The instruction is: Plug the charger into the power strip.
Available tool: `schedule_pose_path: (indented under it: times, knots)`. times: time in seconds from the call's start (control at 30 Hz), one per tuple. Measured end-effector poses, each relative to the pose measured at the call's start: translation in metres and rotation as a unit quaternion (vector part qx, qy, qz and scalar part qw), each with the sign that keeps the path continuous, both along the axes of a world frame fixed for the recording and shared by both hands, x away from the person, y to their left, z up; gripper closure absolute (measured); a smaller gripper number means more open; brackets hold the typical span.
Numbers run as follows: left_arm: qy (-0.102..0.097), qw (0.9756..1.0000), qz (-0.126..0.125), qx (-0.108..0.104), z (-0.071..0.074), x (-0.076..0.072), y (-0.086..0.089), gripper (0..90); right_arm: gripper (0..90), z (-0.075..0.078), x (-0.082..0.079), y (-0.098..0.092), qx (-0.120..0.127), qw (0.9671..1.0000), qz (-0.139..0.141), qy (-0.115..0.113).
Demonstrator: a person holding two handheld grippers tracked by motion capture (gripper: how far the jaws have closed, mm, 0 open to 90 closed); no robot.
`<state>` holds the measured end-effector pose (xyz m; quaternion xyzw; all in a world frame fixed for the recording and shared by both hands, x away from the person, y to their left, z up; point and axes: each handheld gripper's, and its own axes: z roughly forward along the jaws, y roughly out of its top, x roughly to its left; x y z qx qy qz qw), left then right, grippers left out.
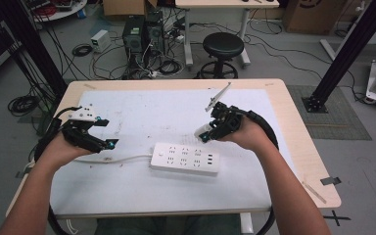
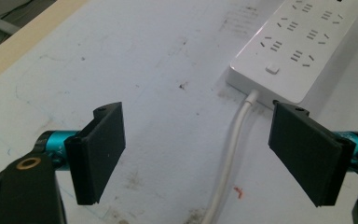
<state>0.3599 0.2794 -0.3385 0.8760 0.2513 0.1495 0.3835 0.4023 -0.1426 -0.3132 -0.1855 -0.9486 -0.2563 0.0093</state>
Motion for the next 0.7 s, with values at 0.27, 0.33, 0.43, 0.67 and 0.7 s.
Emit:
schedule_pose_path:
  times: [0.27, 0.33, 0.43, 0.67, 0.7]
  knots:
    - [0.005, 1.0, -0.003, 0.005, -0.004, 0.0, -0.001, 18.7, 63.4, -0.01, 0.004, 0.015, -0.049, 0.998, 0.038, 0.015]
    - [0.005, 1.0, 0.0, 0.005, -0.006, -0.001, -0.001, 18.7, 63.4, -0.016, 0.008, 0.022, -0.08, 0.9951, 0.051, 0.029]
    - [0.006, 1.0, 0.0, 0.005, -0.007, -0.001, 0.0, 18.7, 63.4, -0.021, 0.009, 0.027, -0.097, 0.9927, 0.062, 0.036]
    - [0.007, 1.0, 0.002, 0.004, -0.01, -0.001, 0.002, 18.7, 63.4, -0.03, 0.011, 0.037, -0.137, 0.9867, 0.077, 0.043]
    - [0.007, 1.0, 0.002, 0.004, -0.01, -0.001, 0.002, 18.7, 63.4, -0.03, 0.011, 0.037, -0.137, 0.9867, 0.077, 0.043]
